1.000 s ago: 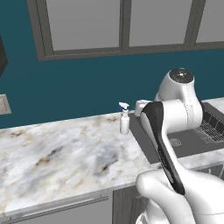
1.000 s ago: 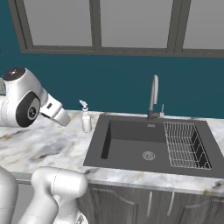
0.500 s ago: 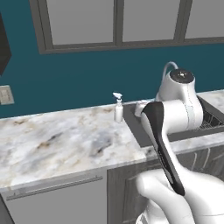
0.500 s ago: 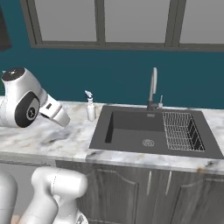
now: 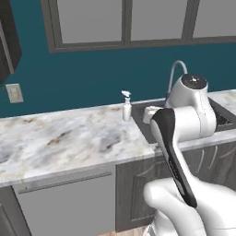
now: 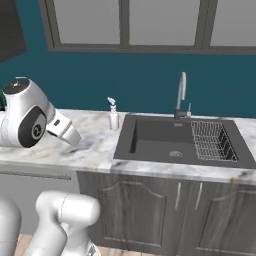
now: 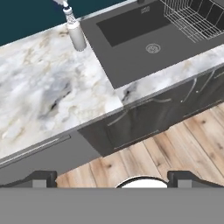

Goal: Locate and retrieve the spray and soap dispenser from the cabinet. Place them next to the sink.

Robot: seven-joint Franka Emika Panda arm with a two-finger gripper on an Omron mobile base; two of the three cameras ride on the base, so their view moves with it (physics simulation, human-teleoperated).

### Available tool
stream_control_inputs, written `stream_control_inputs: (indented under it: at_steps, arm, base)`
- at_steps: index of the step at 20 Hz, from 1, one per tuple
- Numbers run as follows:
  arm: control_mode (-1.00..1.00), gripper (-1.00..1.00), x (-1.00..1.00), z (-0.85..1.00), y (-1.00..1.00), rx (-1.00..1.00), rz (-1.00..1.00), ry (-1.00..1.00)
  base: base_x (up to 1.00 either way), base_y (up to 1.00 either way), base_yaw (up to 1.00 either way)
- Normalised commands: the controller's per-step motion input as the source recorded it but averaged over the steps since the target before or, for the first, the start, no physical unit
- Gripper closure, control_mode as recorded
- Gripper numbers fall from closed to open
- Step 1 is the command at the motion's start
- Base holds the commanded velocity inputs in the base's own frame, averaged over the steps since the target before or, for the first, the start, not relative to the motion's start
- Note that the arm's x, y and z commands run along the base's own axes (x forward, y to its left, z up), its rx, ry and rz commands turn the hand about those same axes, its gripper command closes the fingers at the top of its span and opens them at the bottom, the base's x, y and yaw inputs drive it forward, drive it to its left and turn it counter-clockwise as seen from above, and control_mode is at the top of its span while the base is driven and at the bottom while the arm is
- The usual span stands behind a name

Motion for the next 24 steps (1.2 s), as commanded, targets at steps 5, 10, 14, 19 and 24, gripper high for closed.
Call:
stream_control_inputs:
  at_steps: [5, 10, 14, 19, 24]
  arm:
    - [1.00, -1.00, 0.00, 0.00, 0.00, 0.00, 0.00, 0.00]
    - [1.00, -1.00, 0.00, 0.00, 0.00, 0.00, 0.00, 0.00]
    - [1.00, -1.00, 0.00, 0.00, 0.00, 0.00, 0.00, 0.00]
    - [1.00, -1.00, 0.00, 0.00, 0.00, 0.00, 0.00, 0.00]
    - [1.00, -1.00, 0.00, 0.00, 0.00, 0.00, 0.00, 0.00]
  base:
    - [-0.04, 0.88, -0.01]
    - [0.00, 0.89, -0.02]
    - [-0.02, 0.75, -0.02]
    - [0.00, 0.72, -0.03]
    - [0.00, 0.73, -0.03]
